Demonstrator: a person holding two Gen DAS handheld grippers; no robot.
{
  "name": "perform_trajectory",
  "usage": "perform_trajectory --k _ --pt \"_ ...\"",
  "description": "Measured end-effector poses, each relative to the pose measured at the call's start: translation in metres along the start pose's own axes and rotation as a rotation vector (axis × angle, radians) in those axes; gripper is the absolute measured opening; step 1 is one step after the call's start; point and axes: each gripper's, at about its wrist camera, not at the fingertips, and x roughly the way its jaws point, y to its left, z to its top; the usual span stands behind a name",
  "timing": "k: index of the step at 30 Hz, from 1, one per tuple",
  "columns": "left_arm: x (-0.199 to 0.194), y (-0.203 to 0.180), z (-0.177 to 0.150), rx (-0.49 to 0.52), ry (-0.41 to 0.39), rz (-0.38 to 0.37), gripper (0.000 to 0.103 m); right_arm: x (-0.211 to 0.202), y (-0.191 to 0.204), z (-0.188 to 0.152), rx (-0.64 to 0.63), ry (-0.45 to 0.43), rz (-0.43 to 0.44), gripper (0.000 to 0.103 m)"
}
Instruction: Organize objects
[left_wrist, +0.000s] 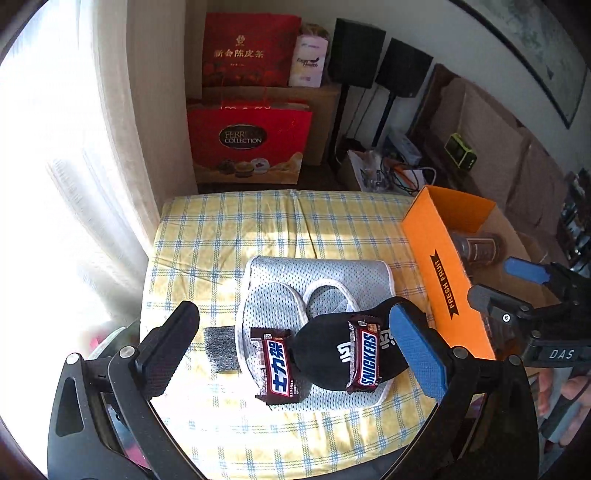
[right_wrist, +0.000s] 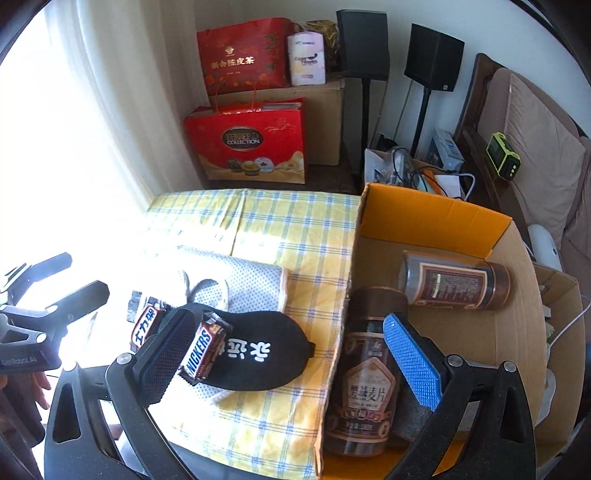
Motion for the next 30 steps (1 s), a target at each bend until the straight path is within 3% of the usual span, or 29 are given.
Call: perform_trajectory --k 6,8,12,14,18,21,26,30 --pt "0.025 0.031 -0.018 -0.054 0.062 0.012 0.102 0.020 0.024 -0.002 -0.013 0.020 0.040 0.102" --pt "0.033 0.035 -0.024 -0.047 0.079 0.030 0.097 0.029 0.029 -0.004 -0.003 0.032 0.045 0.101" --pt "0.048 0.038 -0.037 -0.044 0.124 0.043 0.090 0.048 0.041 -0.010 0.008 0.071 0.050 0.088" --pt "0.055 0.039 -0.041 -0.046 0.151 0.047 0.080 0.057 0.046 -0.014 0.011 0.090 0.057 0.081" --pt "0.060 0.037 -0.046 -0.046 0.158 0.042 0.079 0.070 0.056 -0.022 0.007 0.124 0.061 0.071" --pt "0.064 0.032 -0.048 -0.038 0.170 0.039 0.069 0.078 0.061 -0.028 0.002 0.146 0.064 0.061" --pt "0.072 0.021 -0.053 -0.009 0.192 0.047 0.056 0.088 0.067 -0.034 0.004 0.176 0.081 0.054" --pt "0.077 0.015 -0.055 0.005 0.203 0.048 0.056 0.095 0.068 -0.038 0.024 0.200 0.122 0.047"
